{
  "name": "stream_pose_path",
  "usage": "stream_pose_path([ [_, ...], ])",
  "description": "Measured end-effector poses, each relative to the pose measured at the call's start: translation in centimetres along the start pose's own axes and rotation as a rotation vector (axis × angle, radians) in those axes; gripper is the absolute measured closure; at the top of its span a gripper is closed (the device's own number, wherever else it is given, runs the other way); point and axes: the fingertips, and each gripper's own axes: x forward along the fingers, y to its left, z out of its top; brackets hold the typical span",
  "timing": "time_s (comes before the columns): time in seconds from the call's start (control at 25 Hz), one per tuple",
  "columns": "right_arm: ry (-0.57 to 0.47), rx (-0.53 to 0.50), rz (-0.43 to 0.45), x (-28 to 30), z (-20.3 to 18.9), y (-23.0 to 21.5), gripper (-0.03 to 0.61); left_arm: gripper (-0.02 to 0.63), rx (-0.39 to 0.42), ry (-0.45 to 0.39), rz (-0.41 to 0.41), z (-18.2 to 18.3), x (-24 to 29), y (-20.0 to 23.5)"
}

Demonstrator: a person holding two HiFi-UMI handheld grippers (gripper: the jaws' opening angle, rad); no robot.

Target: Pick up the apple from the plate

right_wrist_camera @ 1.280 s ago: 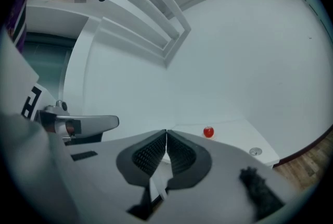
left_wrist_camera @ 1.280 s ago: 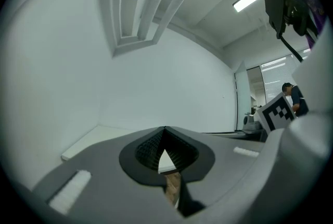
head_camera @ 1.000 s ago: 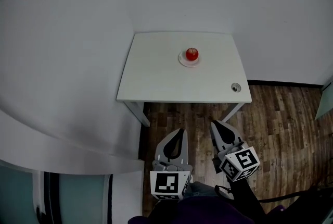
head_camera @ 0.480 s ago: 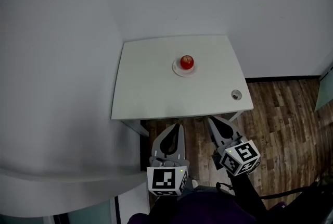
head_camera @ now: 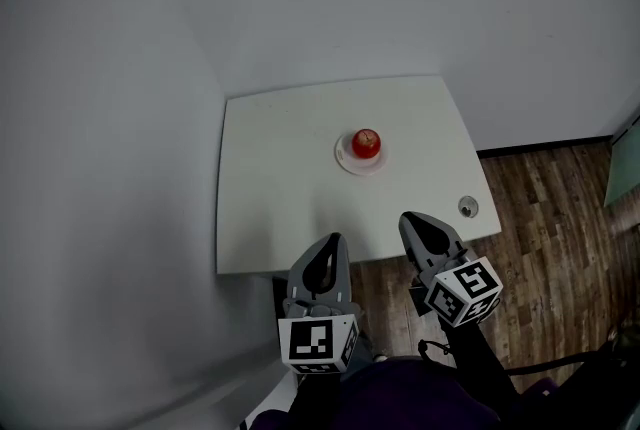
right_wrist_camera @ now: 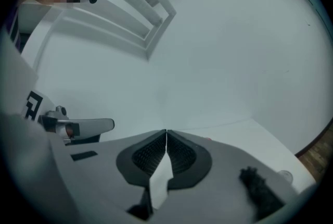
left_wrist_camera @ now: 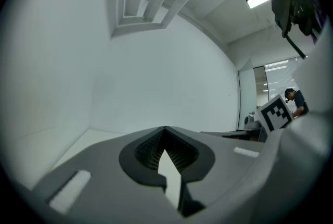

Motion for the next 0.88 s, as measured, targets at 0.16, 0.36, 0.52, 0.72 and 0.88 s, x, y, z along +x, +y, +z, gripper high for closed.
stream_pose_path([
  [0.16, 0.032, 0.039, -0.029, 3.1, -0.3, -1.3, 0.568, 0.607, -0.004, 0.004, 0.000, 0.3, 2.0, 2.3],
  [0.36, 0.052, 0.057, -0.066, 6.4, -0.8, -2.5, 0.568, 0.607, -0.012, -0.017, 0.011, 0.9, 3.8, 5.0],
  [0.52, 0.071, 0.038, -0.098, 7.9, -1.2, -3.2, 0.568, 0.607, -0.042, 0.014, -0.014, -0.4, 4.9, 5.7],
  [0.72, 0.066, 0.034, -0.092, 9.2, -1.5, -4.1, 0.568, 0.607, -0.034, 0.042, -0.025, -1.6, 6.3, 6.2],
  [0.88, 0.050, 0.047, -0.060, 10.4, -1.0, -5.3, 0.567, 0.607, -0.052, 0.060, -0.002, -2.0, 7.8, 6.2],
])
